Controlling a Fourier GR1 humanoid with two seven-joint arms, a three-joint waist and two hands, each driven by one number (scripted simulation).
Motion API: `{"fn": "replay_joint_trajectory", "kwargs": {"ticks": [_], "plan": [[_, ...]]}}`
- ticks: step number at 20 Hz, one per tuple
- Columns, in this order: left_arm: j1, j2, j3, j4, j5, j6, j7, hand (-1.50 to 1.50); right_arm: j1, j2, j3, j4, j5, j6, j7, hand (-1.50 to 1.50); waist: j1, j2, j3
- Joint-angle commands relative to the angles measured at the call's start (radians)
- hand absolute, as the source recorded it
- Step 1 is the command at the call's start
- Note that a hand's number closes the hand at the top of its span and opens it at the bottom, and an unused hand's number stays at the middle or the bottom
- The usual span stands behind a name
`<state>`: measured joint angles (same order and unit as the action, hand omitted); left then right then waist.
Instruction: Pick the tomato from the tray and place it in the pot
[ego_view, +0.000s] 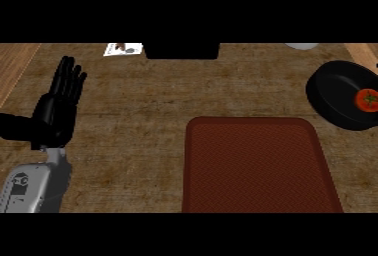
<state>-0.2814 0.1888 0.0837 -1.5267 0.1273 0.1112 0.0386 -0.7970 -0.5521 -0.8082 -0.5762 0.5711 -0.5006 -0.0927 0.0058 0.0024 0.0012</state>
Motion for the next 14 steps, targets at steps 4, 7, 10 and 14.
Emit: {"fn": "replay_joint_trajectory", "kwargs": {"ticks": [4, 7, 10, 14], "plan": [[-0.004, 0.027, 0.029, -0.037, 0.015, -0.007, 0.055, 0.0, 0.132, -0.022, -0.087, -0.096, -0.193, 0.055, -0.148, -1.5, -0.006, -0.003, 0.0], [-0.065, 0.031, 0.05, 0.052, 0.011, -0.011, 0.013, 0.0, 0.2, -0.036, -0.103, -0.176, -0.257, 0.121, -0.141, -1.5, -0.017, -0.003, -0.001], [0.036, 0.013, 0.027, -0.025, 0.009, -0.024, 0.002, 0.0, 0.311, -0.065, -0.136, -0.208, -0.317, 0.167, -0.167, -1.5, -0.011, -0.004, -0.001], [0.025, 0.032, 0.065, 0.021, 0.033, -0.055, -0.023, 0.0, 0.431, -0.04, -0.159, -0.33, -0.395, 0.218, -0.175, -1.5, -0.018, -0.005, -0.002]]}}
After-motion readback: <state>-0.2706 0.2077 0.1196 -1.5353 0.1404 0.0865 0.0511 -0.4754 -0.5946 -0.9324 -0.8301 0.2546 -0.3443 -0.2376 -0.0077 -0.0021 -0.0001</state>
